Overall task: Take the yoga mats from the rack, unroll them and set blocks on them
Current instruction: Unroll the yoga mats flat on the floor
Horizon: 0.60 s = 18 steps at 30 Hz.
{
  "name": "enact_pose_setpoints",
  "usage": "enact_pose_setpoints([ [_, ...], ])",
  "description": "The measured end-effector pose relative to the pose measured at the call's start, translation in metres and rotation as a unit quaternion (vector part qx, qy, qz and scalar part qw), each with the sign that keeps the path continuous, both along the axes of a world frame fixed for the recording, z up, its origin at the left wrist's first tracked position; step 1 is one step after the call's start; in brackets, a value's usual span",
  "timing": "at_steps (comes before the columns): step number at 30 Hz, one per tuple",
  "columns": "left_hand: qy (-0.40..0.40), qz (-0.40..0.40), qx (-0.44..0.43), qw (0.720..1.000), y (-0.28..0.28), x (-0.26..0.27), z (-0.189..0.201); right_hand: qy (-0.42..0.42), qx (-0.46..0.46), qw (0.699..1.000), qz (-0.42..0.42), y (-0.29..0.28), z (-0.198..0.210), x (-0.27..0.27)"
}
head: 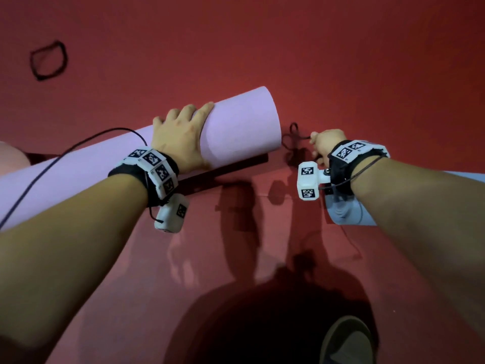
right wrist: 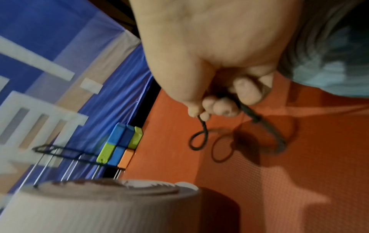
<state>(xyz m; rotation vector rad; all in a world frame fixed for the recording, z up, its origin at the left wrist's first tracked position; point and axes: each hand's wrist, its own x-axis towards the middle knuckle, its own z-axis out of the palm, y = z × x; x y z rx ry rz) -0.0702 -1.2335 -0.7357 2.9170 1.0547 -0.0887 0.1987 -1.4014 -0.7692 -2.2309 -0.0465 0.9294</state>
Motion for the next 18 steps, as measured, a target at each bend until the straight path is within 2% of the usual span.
enact_pose_setpoints([
  [2,0.001,0.004,0.004,1.000,0.002,0.001,0.002,0.028,0.003,1.000,-0.007,0.006,0.003,-0.005],
  [4,0.007,-0.001,0.005,1.000,-0.001,0.002,0.001,0.039,0.062,0.997,0.004,0.013,0.007,-0.007],
  [6,0.015,-0.013,0.008,1.000,-0.009,0.003,-0.003,0.019,0.132,0.991,-0.019,0.023,0.014,-0.003],
  [8,0.021,-0.032,0.010,0.999,-0.017,0.004,-0.009,-0.037,0.185,0.981,-0.054,0.034,0.023,0.000],
  [9,0.024,-0.046,0.015,0.999,-0.021,0.004,-0.013,-0.073,0.191,0.978,-0.046,0.040,0.026,0.000],
  [12,0.037,-0.107,0.047,0.992,-0.032,0.008,-0.025,-0.117,0.226,0.966,0.045,0.054,0.038,-0.010],
  [18,0.054,-0.182,0.055,0.980,-0.049,0.012,-0.038,-0.115,0.229,0.947,0.195,0.071,0.046,-0.040],
])
